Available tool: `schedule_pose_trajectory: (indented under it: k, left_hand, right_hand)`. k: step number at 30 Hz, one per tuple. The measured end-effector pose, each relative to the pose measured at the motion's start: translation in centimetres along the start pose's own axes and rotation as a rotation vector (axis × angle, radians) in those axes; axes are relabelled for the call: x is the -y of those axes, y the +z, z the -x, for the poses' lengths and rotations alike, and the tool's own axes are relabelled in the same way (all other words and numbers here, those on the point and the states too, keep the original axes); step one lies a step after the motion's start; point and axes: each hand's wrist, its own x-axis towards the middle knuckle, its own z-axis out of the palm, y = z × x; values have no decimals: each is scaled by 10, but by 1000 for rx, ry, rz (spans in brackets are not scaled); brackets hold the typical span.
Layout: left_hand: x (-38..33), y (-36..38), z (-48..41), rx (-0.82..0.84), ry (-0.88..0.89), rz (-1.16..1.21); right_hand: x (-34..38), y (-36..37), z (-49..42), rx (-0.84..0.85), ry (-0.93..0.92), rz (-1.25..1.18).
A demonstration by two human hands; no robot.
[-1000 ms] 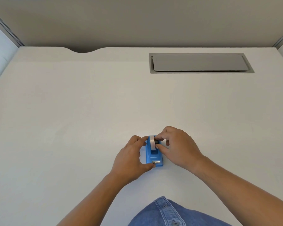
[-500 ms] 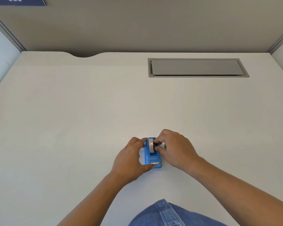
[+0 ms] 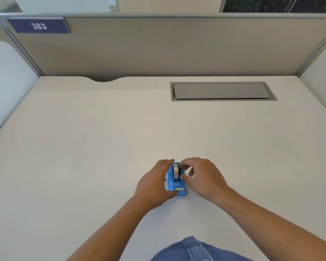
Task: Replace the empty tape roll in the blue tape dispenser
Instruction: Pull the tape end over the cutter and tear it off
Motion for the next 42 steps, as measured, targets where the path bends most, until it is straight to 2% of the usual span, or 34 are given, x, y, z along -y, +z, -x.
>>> schedule_pose_trajectory:
  k: [7, 11, 19, 25, 31, 42]
  left_hand:
    - [-2, -5, -1, -4, 8, 1]
    - [-5, -6, -1, -13, -4, -42]
    - [-7, -6, -2, -27, -21, -92]
    - [-8, -6, -3, -35, -25, -104]
    - [-7, -6, -3, -44, -9, -110]
    - [-2, 3, 1, -113, 25, -131]
  right_hand:
    - [19, 3, 3, -11, -117, 101]
    - [25, 5, -2, -26, -122, 190]
    - [29, 8, -10, -62, -75, 216]
    - [30, 7, -17, -26, -94, 296]
    - [24, 5, -7, -4, -78, 213]
    - [17, 14, 42, -69, -59, 81]
